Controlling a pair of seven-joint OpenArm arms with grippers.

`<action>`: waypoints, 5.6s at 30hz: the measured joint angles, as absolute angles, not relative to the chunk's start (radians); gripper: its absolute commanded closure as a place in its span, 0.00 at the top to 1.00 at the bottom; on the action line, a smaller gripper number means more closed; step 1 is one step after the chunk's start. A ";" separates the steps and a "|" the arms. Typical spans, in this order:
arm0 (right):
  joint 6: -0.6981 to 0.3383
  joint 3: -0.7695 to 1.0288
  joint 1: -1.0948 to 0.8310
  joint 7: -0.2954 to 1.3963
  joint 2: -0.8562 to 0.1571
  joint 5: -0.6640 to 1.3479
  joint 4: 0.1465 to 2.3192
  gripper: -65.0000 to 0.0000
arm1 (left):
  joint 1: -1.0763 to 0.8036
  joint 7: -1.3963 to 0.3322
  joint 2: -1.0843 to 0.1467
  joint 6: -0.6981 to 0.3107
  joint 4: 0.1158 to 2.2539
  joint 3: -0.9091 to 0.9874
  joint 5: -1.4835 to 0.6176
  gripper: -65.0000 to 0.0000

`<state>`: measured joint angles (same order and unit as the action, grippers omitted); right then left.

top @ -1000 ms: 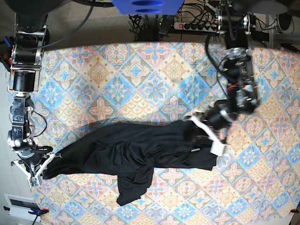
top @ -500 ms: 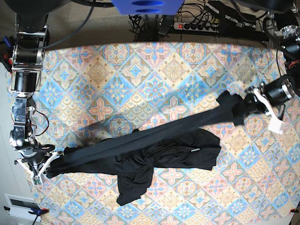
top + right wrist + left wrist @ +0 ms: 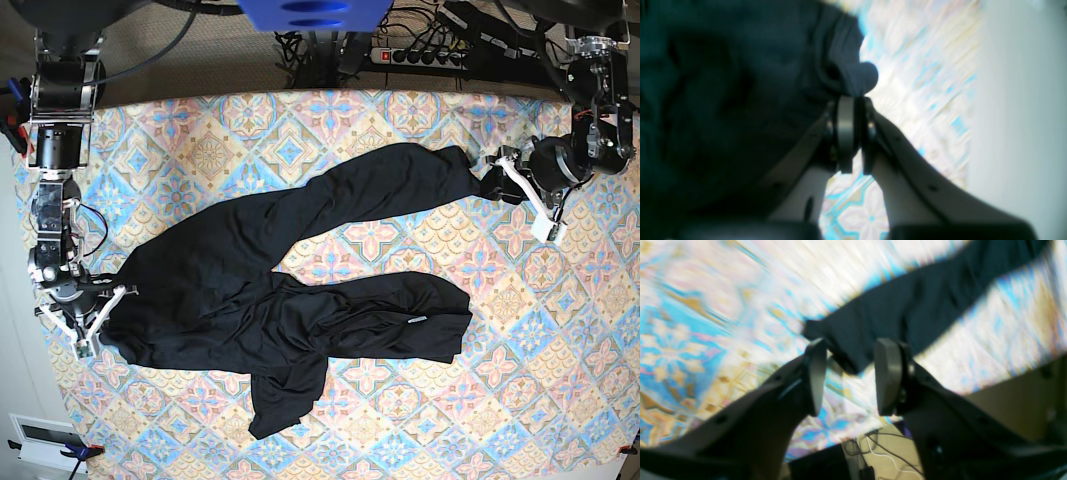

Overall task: Layout the t-shirt on the table in an organized manner, then fold the t-shirt properly
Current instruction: 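Stretch the sleeve toward the left gripper while the right holds the hem, then hold the shirt taut with both grippers and lay it flat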

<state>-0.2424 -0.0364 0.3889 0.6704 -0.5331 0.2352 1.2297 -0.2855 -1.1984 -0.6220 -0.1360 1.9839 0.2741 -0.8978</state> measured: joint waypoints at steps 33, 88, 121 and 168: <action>-0.251 0.122 0.376 0.683 -0.526 -0.026 1.224 0.00 | -0.115 -1.041 -0.599 -0.197 1.941 -0.014 -0.846 0.00; -0.242 0.121 0.231 0.691 -0.425 -0.031 1.328 0.00 | -0.190 -1.108 -0.767 -0.255 1.931 -0.027 -0.554 0.36; -0.244 0.120 0.231 0.687 -0.410 -0.027 1.328 0.00 | -0.217 -0.888 -0.718 -0.246 1.782 -0.273 -0.148 0.02; -0.247 0.119 0.236 0.689 -0.405 -0.027 1.320 0.00 | -0.077 -1.057 -0.691 -0.466 1.246 0.330 -0.934 0.33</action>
